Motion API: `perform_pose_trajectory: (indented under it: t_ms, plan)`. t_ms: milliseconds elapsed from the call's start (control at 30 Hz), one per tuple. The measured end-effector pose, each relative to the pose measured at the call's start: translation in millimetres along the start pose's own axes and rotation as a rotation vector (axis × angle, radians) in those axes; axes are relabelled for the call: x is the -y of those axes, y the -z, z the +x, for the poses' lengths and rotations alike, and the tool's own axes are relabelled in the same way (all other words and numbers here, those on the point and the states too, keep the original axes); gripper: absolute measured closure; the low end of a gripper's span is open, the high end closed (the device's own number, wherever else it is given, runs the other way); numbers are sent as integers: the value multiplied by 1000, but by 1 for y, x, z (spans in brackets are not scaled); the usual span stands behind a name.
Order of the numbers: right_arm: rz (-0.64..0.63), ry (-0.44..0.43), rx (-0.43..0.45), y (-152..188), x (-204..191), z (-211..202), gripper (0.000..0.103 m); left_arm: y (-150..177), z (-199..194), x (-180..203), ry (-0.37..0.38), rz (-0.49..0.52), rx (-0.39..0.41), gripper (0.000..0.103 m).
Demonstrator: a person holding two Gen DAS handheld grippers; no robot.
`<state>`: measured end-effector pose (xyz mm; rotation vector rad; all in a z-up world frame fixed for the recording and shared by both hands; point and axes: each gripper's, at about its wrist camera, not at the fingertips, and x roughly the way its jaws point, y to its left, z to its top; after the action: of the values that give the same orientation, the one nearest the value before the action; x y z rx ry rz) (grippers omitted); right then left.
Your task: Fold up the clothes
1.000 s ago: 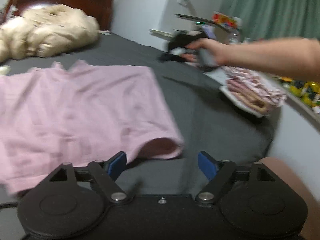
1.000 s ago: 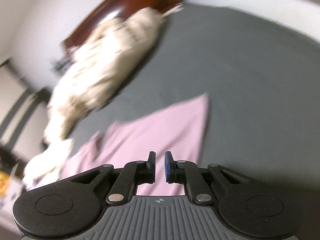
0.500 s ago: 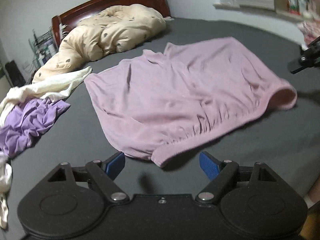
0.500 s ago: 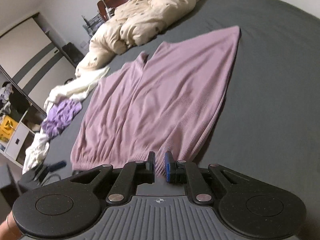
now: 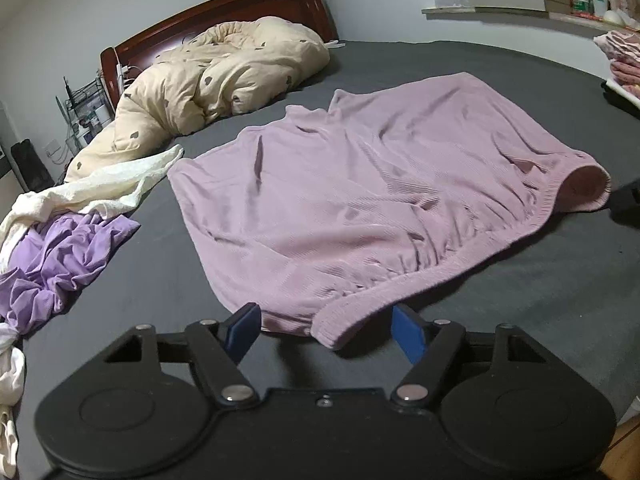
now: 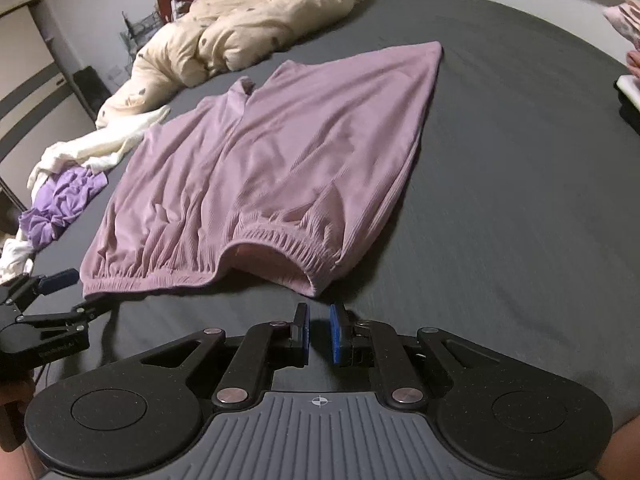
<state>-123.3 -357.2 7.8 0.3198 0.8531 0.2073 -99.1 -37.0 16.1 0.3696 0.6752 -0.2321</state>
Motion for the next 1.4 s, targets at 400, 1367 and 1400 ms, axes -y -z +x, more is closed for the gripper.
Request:
perform_pose_trajectory:
  t_ms: [400,1367,1400]
  plan:
    - [-251,59,-41,26,-47,12,0,-2,1,0,11,-19,-11,32]
    - [-28,145,146,-14,-13,13,89,1,-3,-21,53,-197,-26,90]
    - [-54,154,148,-16,-15,10,89,-1,-3,-22,56,-194,-23,92]
